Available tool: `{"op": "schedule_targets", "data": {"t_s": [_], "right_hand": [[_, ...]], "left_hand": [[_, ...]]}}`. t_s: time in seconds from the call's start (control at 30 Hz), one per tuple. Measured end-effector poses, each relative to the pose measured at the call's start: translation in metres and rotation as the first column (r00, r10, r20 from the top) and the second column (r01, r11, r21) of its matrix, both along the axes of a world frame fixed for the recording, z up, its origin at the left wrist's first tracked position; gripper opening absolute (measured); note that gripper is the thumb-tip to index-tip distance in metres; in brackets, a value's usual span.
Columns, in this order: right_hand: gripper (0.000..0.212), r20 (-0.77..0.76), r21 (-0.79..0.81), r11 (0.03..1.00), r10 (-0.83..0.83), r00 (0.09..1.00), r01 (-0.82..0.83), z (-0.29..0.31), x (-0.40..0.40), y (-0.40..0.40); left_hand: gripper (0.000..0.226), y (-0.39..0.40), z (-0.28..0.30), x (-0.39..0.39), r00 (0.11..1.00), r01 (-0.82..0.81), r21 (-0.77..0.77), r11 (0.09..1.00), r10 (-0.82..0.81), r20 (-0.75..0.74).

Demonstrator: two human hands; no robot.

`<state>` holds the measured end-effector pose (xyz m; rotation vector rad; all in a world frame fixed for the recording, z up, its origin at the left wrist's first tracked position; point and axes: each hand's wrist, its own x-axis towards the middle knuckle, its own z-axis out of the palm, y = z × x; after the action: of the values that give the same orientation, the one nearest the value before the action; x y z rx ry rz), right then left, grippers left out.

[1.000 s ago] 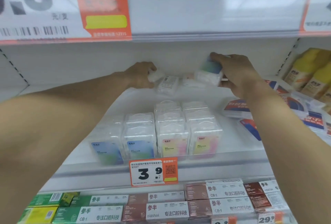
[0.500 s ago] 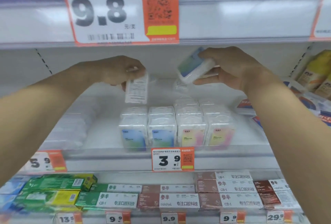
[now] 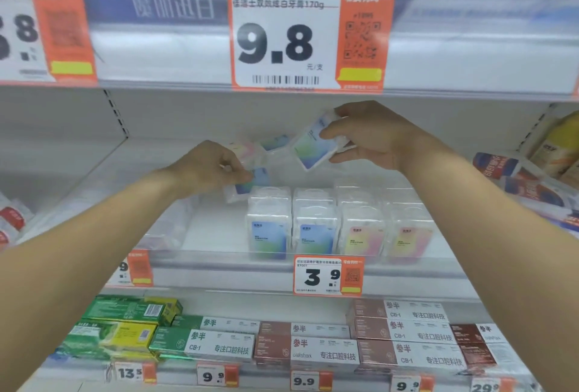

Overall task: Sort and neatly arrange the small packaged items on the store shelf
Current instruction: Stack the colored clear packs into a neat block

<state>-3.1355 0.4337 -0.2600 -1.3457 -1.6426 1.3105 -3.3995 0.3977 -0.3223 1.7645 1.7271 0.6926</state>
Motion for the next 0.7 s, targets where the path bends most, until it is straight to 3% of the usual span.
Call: {"op": "schedule_targets", "data": {"t_s": [0.07, 0.17, 0.27, 0.4, 0.6, 0.7], "right_hand": [[0.026, -0.006, -0.002, 1.0, -0.001, 1.0, 0.001, 0.001, -0.001, 0.001], [0.031, 0.007, 0.004, 1.0, -0.003, 1.0, 0.003, -0.001, 0.0, 0.004], [0.04, 0.029, 0.011, 1.0, -0.002, 1.0, 0.002, -0.002, -0.001, 0.006], [0.03, 0.013, -0.009, 1.0, -0.017, 1.0, 0.017, -0.001, -0.006, 0.006], [0.028, 0.023, -0.012, 1.0, -0.022, 0.999, 0.022, 0.003, -0.011, 0.012], [0.026, 0.011, 0.013, 1.0, -0.008, 1.0, 0.008, 0.002, -0.012, 0.014]], "left_hand": [[0.015, 0.0, 0.0, -0.003, 0.988, -0.059, 0.053, 0.997, 0.05, 0.147], [0.042, -0.002, 0.003, -0.009, 0.901, -0.099, 0.049, 0.994, 0.068, 0.429], [0.044, -0.003, 0.006, -0.009, 0.884, -0.062, 0.05, 0.997, 0.032, 0.466], [0.026, 0.001, 0.003, 0.0, 0.851, -0.153, -0.002, 0.988, 0.133, 0.508], [0.038, 0.009, 0.005, 0.012, 0.686, -0.298, -0.081, 0.951, 0.272, 0.674], [0.046, 0.008, 0.007, 0.017, 0.595, -0.268, -0.149, 0.952, 0.285, 0.752]]}}
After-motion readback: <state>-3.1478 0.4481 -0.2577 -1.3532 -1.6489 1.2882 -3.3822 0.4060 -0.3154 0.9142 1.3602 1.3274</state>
